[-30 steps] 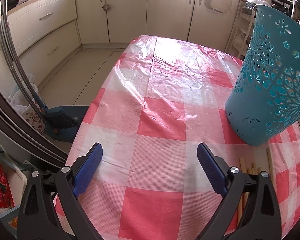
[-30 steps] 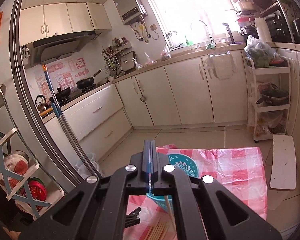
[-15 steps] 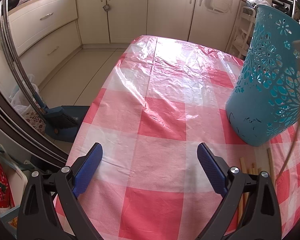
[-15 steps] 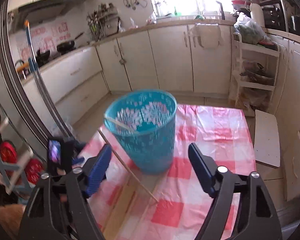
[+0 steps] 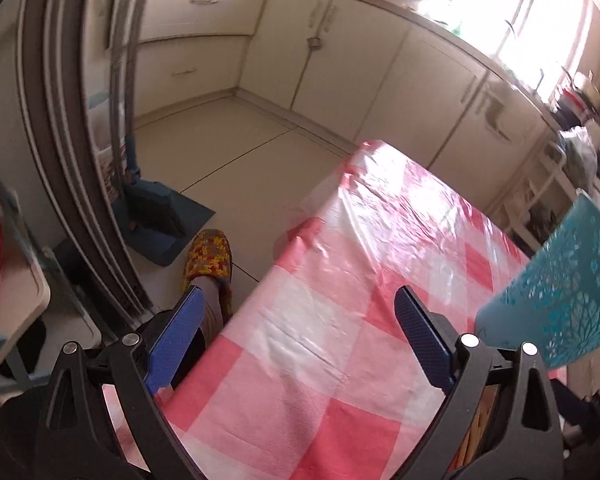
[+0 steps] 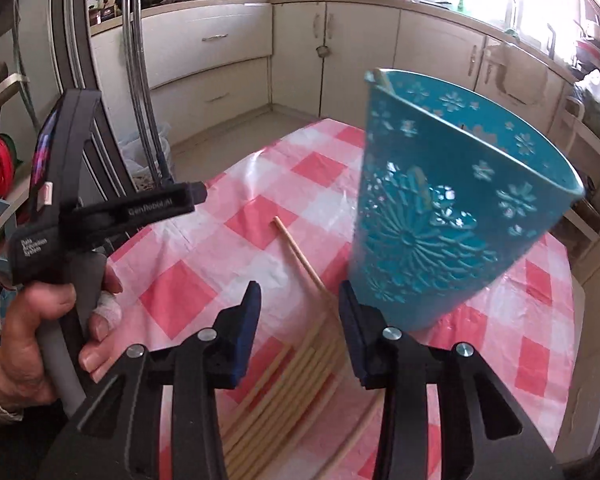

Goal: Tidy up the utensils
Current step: 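Return the right gripper to the sticks and grasp another stick, then raise the stick with the right gripper over the basket and drop it in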

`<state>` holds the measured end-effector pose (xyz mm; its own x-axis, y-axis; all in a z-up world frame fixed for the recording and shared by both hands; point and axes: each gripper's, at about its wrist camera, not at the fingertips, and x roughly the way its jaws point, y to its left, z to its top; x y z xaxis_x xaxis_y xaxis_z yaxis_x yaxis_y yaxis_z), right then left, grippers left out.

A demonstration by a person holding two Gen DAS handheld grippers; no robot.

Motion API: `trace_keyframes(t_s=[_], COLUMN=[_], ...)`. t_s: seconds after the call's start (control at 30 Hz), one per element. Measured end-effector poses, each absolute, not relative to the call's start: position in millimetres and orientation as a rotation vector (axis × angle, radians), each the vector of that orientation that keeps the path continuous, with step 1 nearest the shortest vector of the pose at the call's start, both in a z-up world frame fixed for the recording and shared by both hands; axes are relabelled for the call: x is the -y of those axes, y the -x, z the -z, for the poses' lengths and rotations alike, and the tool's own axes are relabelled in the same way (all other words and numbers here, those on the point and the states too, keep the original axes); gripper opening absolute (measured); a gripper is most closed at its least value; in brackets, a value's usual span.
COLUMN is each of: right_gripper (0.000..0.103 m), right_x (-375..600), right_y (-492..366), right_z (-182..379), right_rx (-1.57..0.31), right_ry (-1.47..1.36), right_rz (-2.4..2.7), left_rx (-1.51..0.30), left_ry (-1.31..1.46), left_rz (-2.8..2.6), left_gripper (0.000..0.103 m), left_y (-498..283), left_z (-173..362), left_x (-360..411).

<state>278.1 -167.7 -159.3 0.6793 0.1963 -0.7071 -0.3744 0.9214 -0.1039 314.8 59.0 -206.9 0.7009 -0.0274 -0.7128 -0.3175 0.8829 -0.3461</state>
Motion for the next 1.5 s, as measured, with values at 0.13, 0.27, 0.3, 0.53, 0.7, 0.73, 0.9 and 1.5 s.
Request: trace_keyframes(t_s=[0.13, 0.27, 0.3, 0.53, 0.7, 0.73, 0.9, 1.5], right_gripper=[0.04, 0.04, 0.04, 0.052, 0.04, 0.026, 0.006, 0.006], right_x=[138, 119, 116, 111, 114, 112, 89, 214], right_y=[-296, -319, -323, -362, -367, -366, -345, -243], right_z=[175, 186, 187, 197, 194, 193, 195, -8], right_rx=[-0.768, -0.787, -0.797, -0.948, -0.99, -0.997, -0.932, -0.39], right_ry=[0.381, 0.468, 0.477, 0.443, 0.382, 0.372, 0.508, -0.069], right_rz=[-0.327, -0.325, -0.324, -0.375, -0.417, -0.431, -0.397, -0.289], left_rx=[-0.791, -0.771, -0.771, -0.774, -0.776, -0.778, -0.783, -0.812], left_ry=[0.507, 0.502, 0.511, 0.534, 0.55, 0.555, 0.555, 0.39], left_rz=[-0.257, -0.295, -0.296, -0.283, -0.274, -0.273, -0.27, -0.246], left_gripper=[0.092, 0.094, 0.094, 0.094, 0.094, 0.094, 0.094, 0.095], left_y=[-310, -308, -308, -304, -305, -306, -306, -313], left_z=[208, 205, 206, 210, 211, 211, 212, 206], left_x=[-81, -92, -93, -89, -89, -89, -88, -62])
